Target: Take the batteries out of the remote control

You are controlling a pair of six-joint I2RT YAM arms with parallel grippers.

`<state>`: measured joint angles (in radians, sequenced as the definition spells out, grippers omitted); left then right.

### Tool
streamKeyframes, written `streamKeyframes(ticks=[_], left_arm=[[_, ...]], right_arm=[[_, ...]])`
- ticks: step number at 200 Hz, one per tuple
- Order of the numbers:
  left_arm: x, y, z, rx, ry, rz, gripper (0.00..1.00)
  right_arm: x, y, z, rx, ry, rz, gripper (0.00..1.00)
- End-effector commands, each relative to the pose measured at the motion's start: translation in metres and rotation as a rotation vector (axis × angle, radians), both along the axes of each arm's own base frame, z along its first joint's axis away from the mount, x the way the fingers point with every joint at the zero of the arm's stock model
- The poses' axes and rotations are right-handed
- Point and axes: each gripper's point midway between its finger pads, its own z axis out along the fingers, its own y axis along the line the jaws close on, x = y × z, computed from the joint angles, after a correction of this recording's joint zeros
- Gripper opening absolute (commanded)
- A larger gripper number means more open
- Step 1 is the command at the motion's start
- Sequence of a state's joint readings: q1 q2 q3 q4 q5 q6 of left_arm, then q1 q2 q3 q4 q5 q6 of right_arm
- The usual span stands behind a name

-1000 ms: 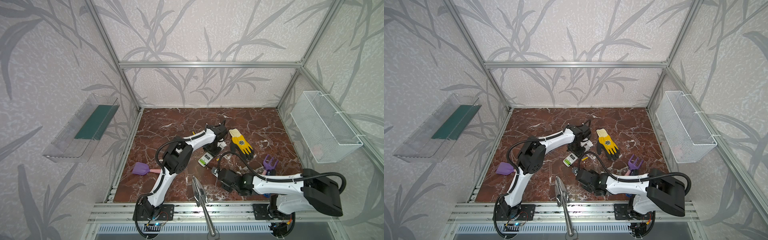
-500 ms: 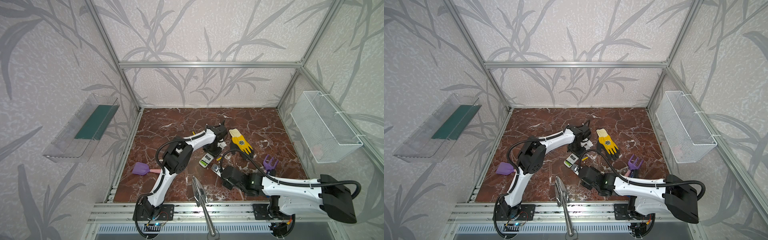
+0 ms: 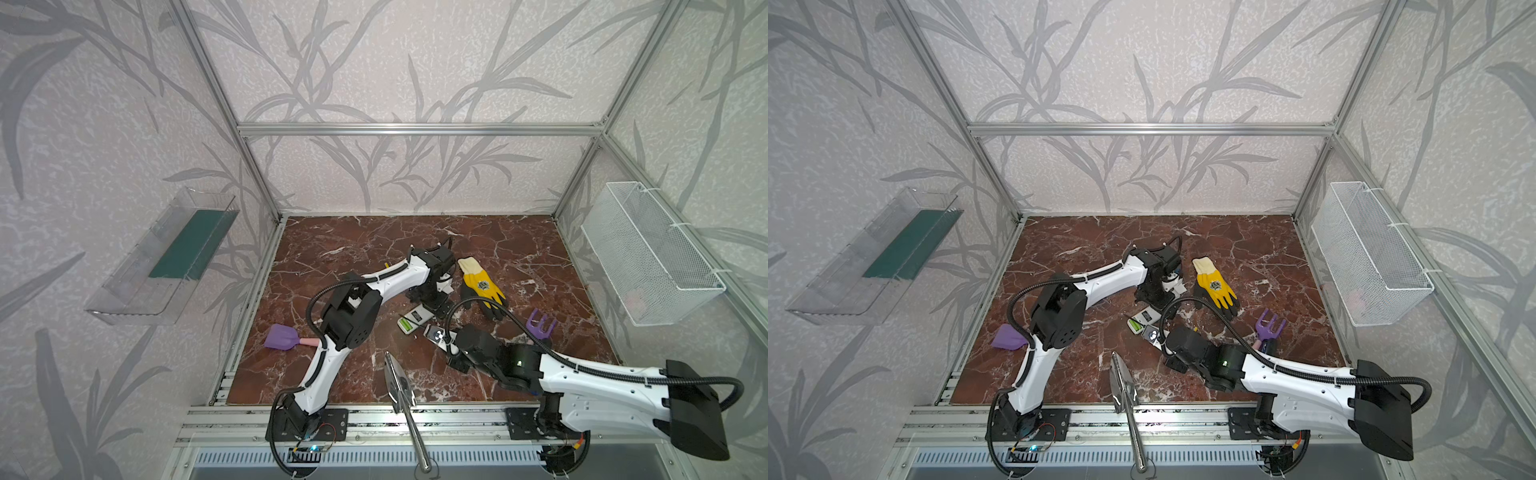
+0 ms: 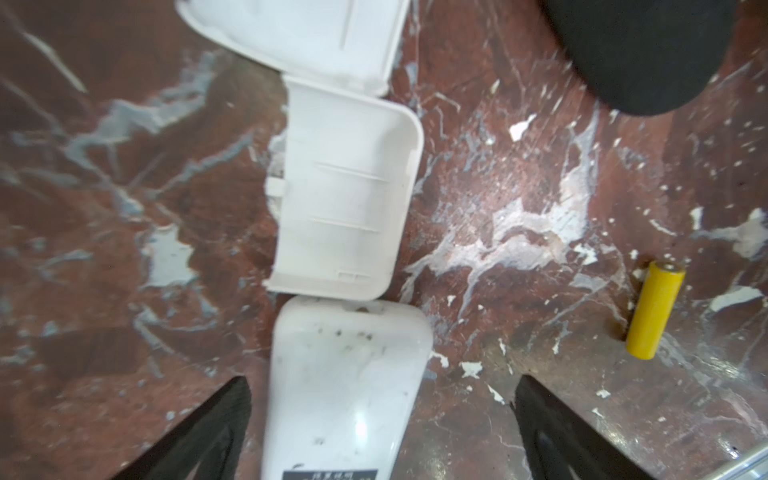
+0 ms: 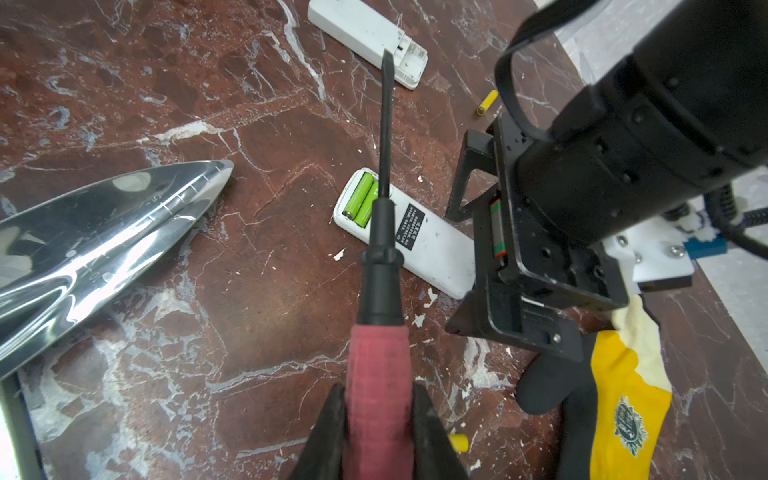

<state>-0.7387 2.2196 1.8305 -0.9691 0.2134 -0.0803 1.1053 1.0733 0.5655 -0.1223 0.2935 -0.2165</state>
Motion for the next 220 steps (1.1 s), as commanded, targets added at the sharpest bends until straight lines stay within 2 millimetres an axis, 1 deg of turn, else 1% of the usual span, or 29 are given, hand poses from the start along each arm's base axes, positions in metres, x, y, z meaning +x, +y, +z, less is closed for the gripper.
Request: streamKeyframes(ticks=[1, 9, 11, 15, 23, 53, 61, 72, 83, 99, 113, 121, 130, 147, 171, 190, 194, 197, 198, 220], left_arm=[[0.022, 0.001, 0.049, -0.093, -0.088, 0.022, 0.99], [0.027, 0.007, 0.051, -0.089, -0.099, 0.041, 0.99], [0.028, 0.009, 0.050, -0.087, -0.100, 0.048, 0.99], [0.031, 0.011, 0.051, -0.086, -0.105, 0.059, 0.99], [0.034, 0.016, 0.052, -0.090, -0.111, 0.080, 0.99], [0.048, 0.033, 0.063, -0.124, -0.179, 0.148, 0.99], [0.053, 0.040, 0.067, -0.119, -0.205, 0.169, 0.99], [0.061, 0.053, 0.072, -0.107, -0.241, 0.202, 0.99], [0.068, 0.069, 0.077, -0.093, -0.274, 0.249, 0.99], [0.076, 0.087, 0.089, -0.109, -0.319, 0.288, 0.99], [0.078, 0.095, 0.099, -0.136, -0.365, 0.286, 0.99], [0.076, 0.098, 0.103, -0.145, -0.394, 0.267, 0.99], [0.073, 0.098, 0.109, -0.160, -0.429, 0.232, 0.99], [0.066, 0.098, 0.112, -0.189, -0.491, 0.149, 0.99], [0.057, 0.104, 0.120, -0.193, -0.598, 0.034, 0.99], [0.046, 0.102, 0.126, -0.230, -0.712, -0.111, 0.99], [0.043, 0.102, 0.130, -0.240, -0.742, -0.140, 0.99], [0.041, 0.101, 0.129, -0.246, -0.754, -0.161, 0.99], [0.040, 0.101, 0.132, -0.252, -0.767, -0.168, 0.99], [0.017, 0.098, 0.136, -0.294, -0.851, -0.334, 1.00]], right_arm=[[0.005, -0.007, -0.001, 0.017, 0.014, -0.010, 0.00], [0.010, -0.012, -0.003, 0.036, 0.039, -0.043, 0.00], [0.015, -0.017, -0.005, 0.039, 0.044, -0.070, 0.00], [0.019, -0.020, -0.006, 0.048, 0.052, -0.091, 0.00], [0.023, -0.023, -0.004, 0.064, 0.059, -0.121, 0.00], [0.030, -0.026, -0.003, 0.111, 0.088, -0.150, 0.00], [0.032, -0.026, -0.003, 0.113, 0.089, -0.151, 0.00], [0.039, -0.032, -0.004, 0.117, 0.113, -0.194, 0.00], [0.050, -0.043, -0.006, 0.126, 0.138, -0.277, 0.00], [0.067, -0.067, -0.009, 0.161, 0.187, -0.447, 0.00], [0.077, -0.086, -0.012, 0.197, 0.225, -0.579, 0.00], [0.078, -0.089, -0.013, 0.217, 0.244, -0.610, 0.00], [0.079, -0.089, -0.014, 0.231, 0.248, -0.619, 0.00], [0.079, -0.081, -0.014, 0.246, 0.253, -0.585, 0.00], [0.078, -0.066, -0.009, 0.218, 0.250, -0.463, 0.00], [0.078, -0.058, -0.006, 0.157, 0.233, -0.368, 0.00], [0.077, -0.056, -0.005, 0.140, 0.228, -0.345, 0.00], [0.077, -0.055, -0.005, 0.128, 0.223, -0.328, 0.00], [0.077, -0.055, -0.005, 0.125, 0.221, -0.323, 0.00], [0.076, -0.050, -0.003, 0.051, 0.187, -0.223, 0.00]])
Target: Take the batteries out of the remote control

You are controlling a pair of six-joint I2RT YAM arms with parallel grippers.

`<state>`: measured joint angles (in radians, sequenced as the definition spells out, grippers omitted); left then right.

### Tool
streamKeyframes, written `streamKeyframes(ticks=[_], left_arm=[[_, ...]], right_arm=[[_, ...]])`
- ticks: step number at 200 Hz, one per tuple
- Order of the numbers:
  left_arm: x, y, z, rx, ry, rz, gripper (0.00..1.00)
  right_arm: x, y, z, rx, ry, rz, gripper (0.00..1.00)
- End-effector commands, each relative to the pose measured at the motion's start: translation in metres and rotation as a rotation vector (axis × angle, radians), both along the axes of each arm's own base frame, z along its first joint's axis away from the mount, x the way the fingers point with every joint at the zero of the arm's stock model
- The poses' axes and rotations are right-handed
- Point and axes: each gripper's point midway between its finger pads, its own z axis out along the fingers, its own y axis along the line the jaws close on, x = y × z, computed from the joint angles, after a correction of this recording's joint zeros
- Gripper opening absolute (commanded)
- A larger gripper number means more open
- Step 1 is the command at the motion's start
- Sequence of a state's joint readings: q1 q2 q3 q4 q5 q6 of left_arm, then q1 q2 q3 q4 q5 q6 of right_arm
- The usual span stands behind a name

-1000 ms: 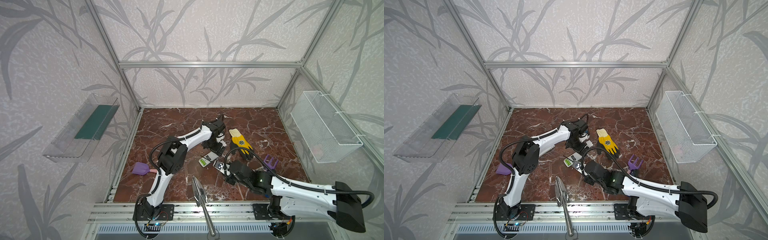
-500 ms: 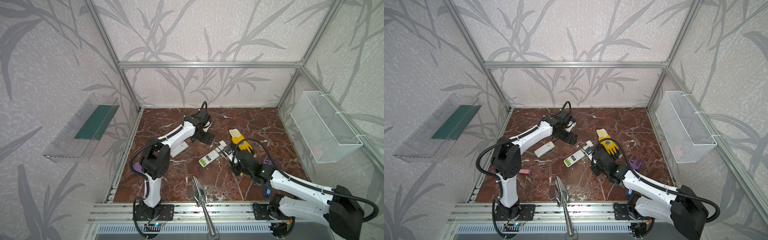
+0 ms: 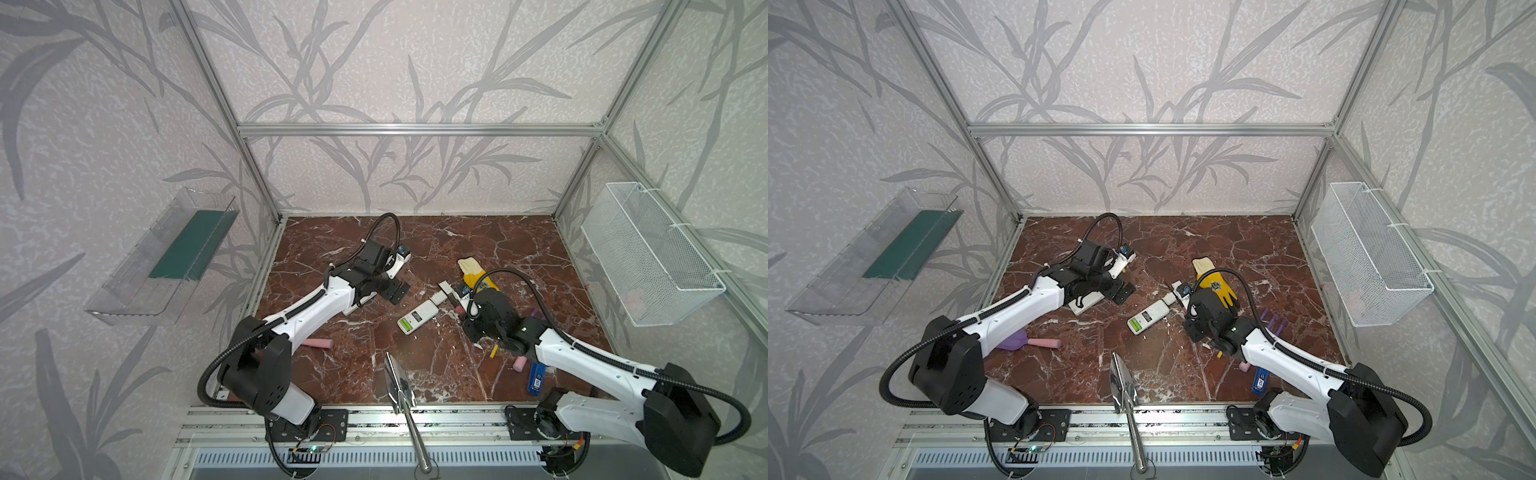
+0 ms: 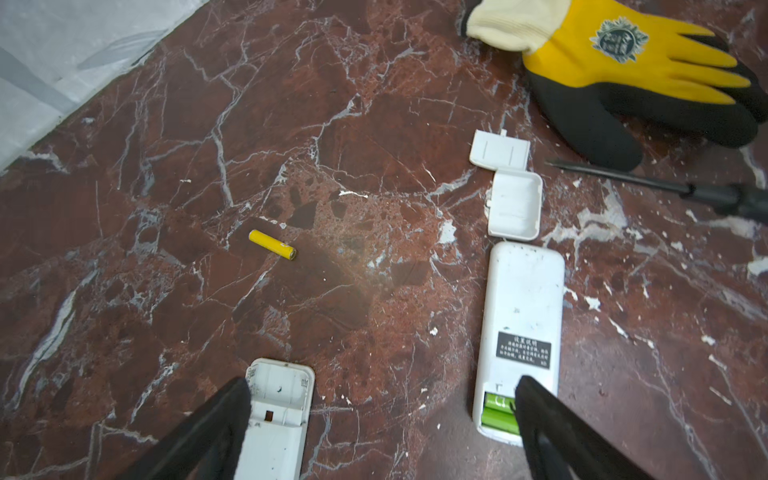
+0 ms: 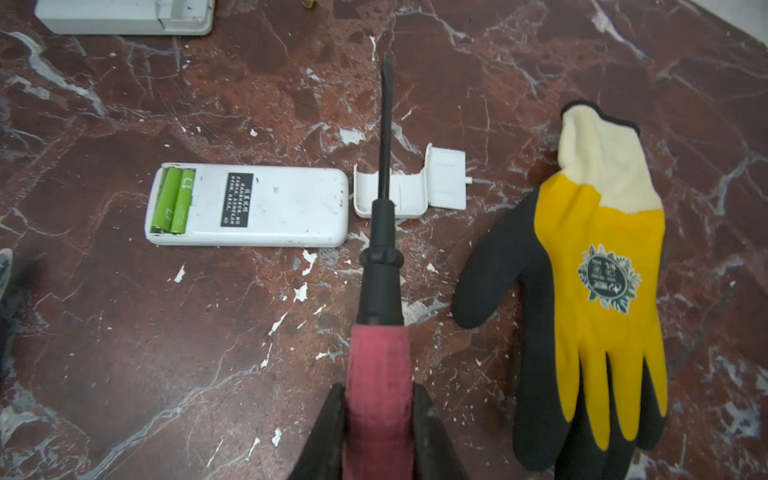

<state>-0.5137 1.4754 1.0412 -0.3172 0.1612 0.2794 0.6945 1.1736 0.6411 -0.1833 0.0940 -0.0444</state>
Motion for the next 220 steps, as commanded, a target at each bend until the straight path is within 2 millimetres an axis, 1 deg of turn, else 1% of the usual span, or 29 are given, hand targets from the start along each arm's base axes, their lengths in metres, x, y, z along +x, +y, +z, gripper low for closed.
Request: streamKeyframes(ticks=[1, 27, 48, 63, 75, 98, 119, 144, 160, 187, 220], left_arm=[[-0.007, -0.017, 0.034, -0.014, -0.243, -0.239, 1.00], [-0.046, -0.026, 0.025, 0.052, -0.334, -0.497, 0.98], [-0.062, -0.031, 0.023, 0.077, -0.415, -0.582, 0.96], [-0.067, -0.033, 0.020, 0.107, -0.440, -0.614, 0.92], [-0.069, -0.036, 0.015, 0.147, -0.455, -0.638, 0.90], [-0.072, -0.043, 0.007, 0.201, -0.483, -0.689, 0.85], [-0.066, -0.050, 0.005, 0.216, -0.535, -0.683, 0.77], [-0.061, -0.057, 0.004, 0.217, -0.595, -0.676, 0.65], [-0.059, -0.059, 0.003, 0.213, -0.635, -0.667, 0.62], [-0.061, -0.063, 0.002, 0.199, -0.680, -0.665, 0.57], [-0.055, -0.067, 0.004, 0.210, -0.727, -0.644, 0.42]], right_arm=[[-0.001, 0.012, 0.011, -0.064, -0.048, 0.165, 0.00], [-0.003, 0.017, 0.015, -0.103, -0.075, 0.244, 0.00], [-0.005, 0.019, 0.016, -0.116, -0.080, 0.282, 0.00], [-0.010, 0.022, 0.018, -0.130, -0.089, 0.328, 0.00], [-0.015, 0.025, 0.020, -0.147, -0.107, 0.366, 0.00], [-0.017, 0.027, 0.025, -0.178, -0.144, 0.393, 0.00], [-0.020, 0.030, 0.031, -0.207, -0.180, 0.421, 0.00], [-0.025, 0.034, 0.038, -0.179, -0.187, 0.442, 0.00], [-0.030, 0.036, 0.042, -0.152, -0.185, 0.453, 0.00], [-0.031, 0.036, 0.047, -0.131, -0.190, 0.448, 0.00], [-0.034, 0.040, 0.051, -0.102, -0.177, 0.451, 0.00]])
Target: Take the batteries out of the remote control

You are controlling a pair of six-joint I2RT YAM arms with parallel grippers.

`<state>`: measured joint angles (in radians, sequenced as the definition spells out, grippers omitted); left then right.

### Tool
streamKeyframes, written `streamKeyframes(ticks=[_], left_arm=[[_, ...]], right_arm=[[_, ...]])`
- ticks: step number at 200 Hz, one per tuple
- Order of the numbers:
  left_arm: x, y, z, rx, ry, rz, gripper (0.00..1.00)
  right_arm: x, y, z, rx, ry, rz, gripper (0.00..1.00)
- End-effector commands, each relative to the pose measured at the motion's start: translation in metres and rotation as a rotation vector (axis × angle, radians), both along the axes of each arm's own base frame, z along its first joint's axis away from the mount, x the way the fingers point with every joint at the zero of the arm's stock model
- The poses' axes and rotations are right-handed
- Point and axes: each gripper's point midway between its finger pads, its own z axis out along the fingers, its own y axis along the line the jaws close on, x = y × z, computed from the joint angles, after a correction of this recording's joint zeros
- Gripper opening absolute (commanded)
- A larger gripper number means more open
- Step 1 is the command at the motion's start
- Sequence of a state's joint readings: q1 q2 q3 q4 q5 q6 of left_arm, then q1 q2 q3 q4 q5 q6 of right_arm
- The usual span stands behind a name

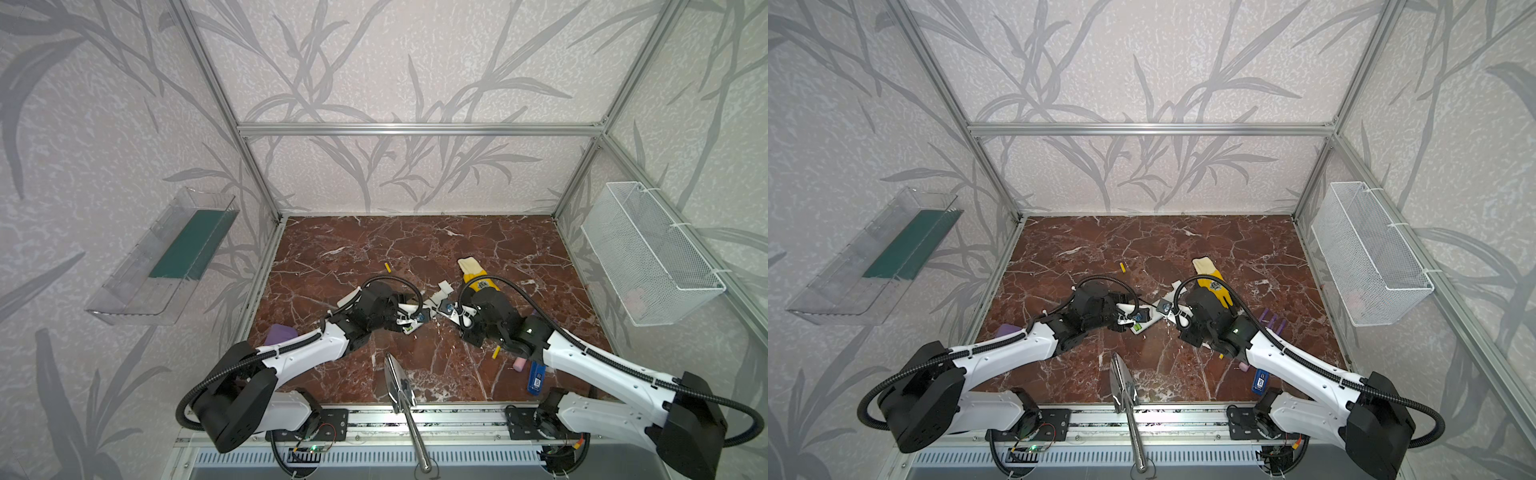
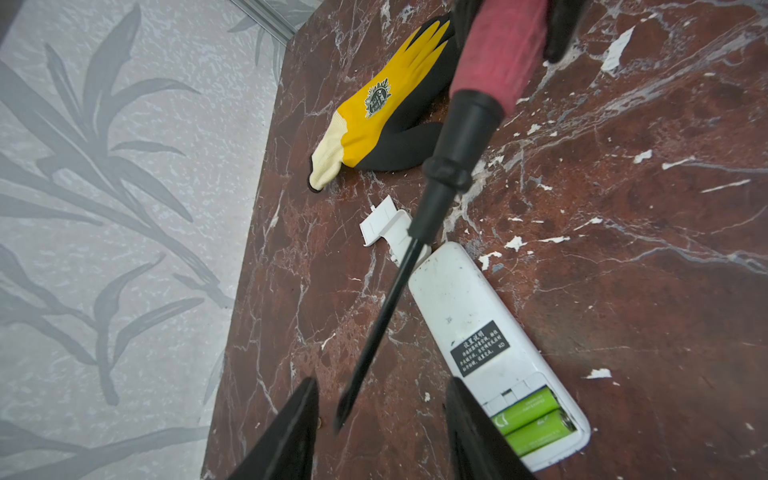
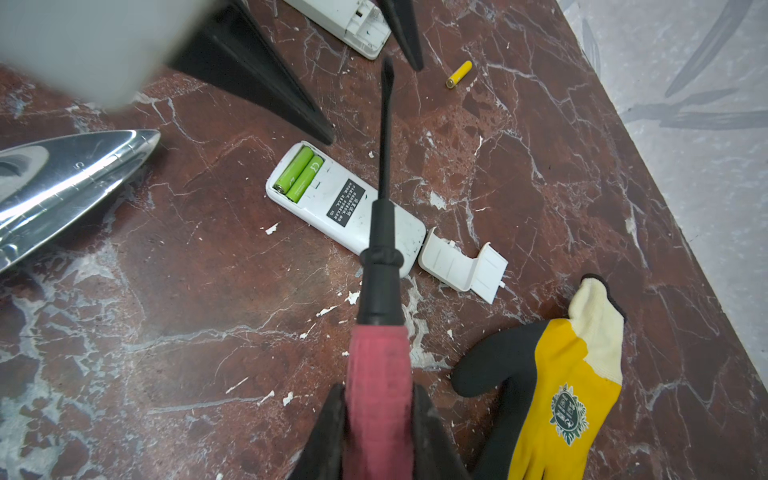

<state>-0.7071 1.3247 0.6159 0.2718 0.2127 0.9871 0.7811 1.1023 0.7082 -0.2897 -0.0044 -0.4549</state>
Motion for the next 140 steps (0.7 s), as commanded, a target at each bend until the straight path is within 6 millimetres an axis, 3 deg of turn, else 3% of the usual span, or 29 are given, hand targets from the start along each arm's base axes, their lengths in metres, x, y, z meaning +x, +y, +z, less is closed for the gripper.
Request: streamKeyframes(ticks=[1, 66, 89, 129, 140], left_arm=[[0.010, -0.007, 0.015, -0.035, -0.100, 0.004, 0.42], [0.019, -0.008, 0.016, -0.032, -0.164, 0.047, 0.16], [0.022, -0.005, 0.019, -0.036, -0.188, 0.065, 0.00], [0.028, -0.004, 0.028, -0.083, -0.262, 0.104, 0.00], [0.029, -0.004, 0.031, -0.098, -0.275, 0.110, 0.00]], right_arm=[[-0.001, 0.008, 0.020, 0.057, -0.003, 0.011, 0.00], [-0.001, 0.011, 0.020, 0.086, 0.036, -0.013, 0.00], [-0.001, 0.015, 0.020, 0.097, 0.054, -0.014, 0.00], [0.000, 0.023, 0.023, 0.125, 0.073, -0.007, 0.00], [0.000, 0.023, 0.024, 0.125, 0.076, -0.003, 0.04]])
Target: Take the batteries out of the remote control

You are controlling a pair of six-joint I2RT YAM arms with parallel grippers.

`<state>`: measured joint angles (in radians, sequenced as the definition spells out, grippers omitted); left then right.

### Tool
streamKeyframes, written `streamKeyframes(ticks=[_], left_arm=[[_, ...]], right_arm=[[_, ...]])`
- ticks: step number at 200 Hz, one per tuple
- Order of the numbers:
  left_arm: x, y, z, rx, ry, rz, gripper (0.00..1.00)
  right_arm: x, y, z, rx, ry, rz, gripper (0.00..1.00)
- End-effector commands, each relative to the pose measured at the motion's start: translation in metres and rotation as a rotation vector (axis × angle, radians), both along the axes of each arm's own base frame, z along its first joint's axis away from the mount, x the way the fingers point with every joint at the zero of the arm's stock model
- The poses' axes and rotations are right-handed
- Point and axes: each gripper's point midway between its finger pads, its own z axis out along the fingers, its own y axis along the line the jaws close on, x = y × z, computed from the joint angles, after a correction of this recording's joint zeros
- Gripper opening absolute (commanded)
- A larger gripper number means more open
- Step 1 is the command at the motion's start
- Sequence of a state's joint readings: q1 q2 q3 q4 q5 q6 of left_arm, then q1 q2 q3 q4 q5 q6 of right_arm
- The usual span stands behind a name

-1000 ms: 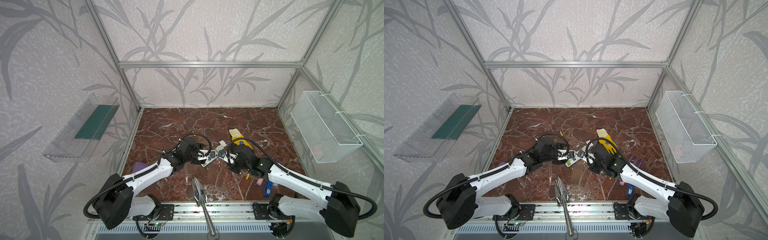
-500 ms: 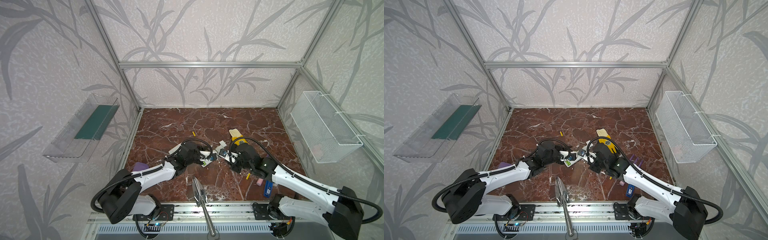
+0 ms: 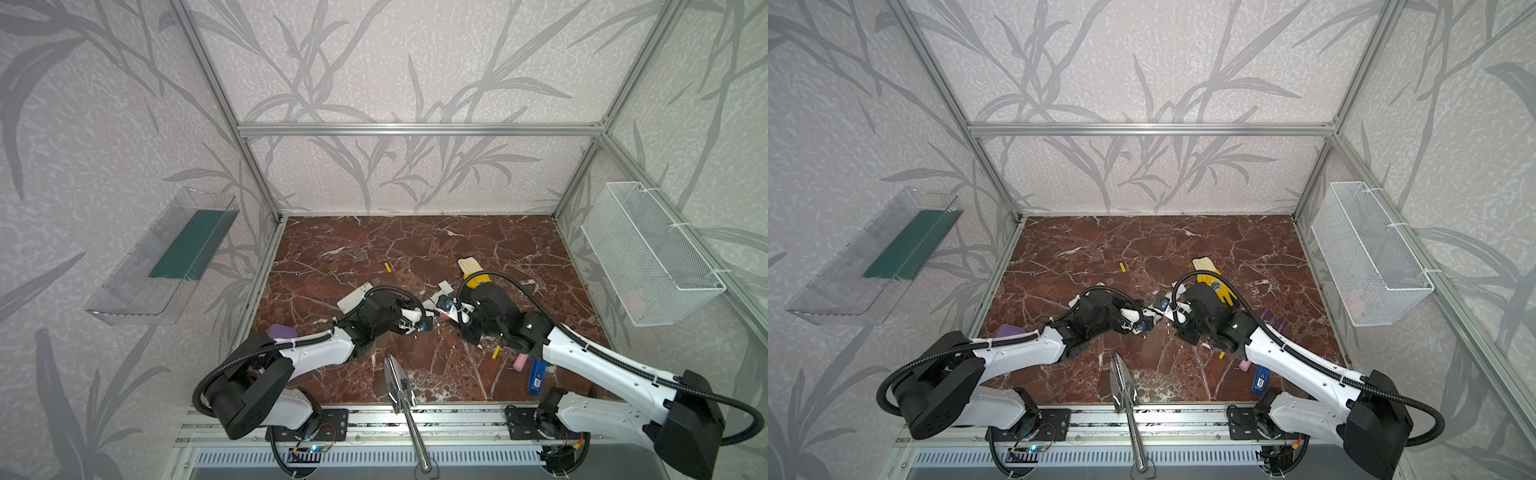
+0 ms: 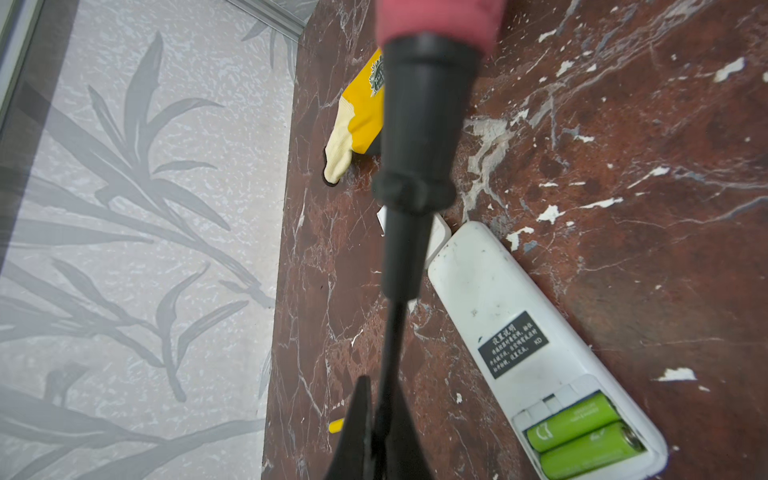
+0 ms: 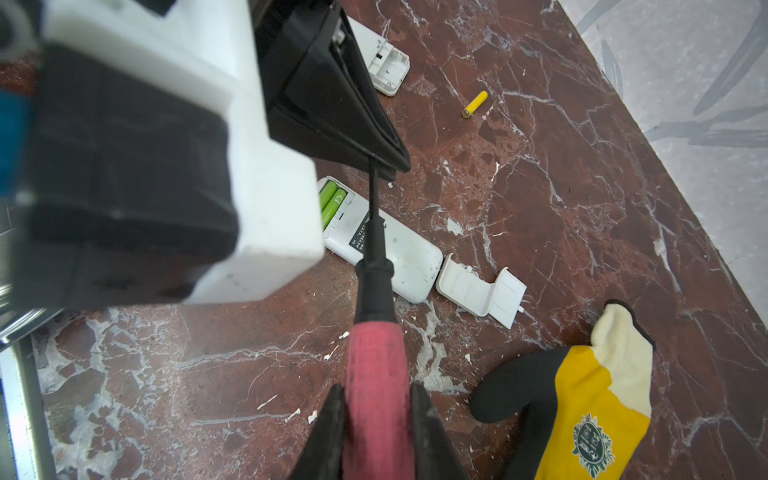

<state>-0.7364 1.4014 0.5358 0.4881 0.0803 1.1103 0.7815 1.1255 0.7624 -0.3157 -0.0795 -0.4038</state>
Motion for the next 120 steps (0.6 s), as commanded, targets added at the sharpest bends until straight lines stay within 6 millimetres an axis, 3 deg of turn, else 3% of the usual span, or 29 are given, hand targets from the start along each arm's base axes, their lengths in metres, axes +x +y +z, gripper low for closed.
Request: streamKeyframes(ticks=[1, 55, 120], left_arm=[[0.016, -0.007, 0.048, -0.184, -0.116, 0.060, 0.00], [0.019, -0.005, 0.058, -0.265, -0.196, 0.084, 0.00], [0.010, -0.010, 0.052, -0.264, -0.170, 0.038, 0.00]], right_arm=[[0.004, 0.009, 0.012, 0.059, 0.017, -0.023, 0.05], [-0.004, 0.005, 0.025, 0.030, 0.059, 0.034, 0.49], [-0.002, -0.003, 0.052, 0.073, 0.096, 0.077, 0.56]])
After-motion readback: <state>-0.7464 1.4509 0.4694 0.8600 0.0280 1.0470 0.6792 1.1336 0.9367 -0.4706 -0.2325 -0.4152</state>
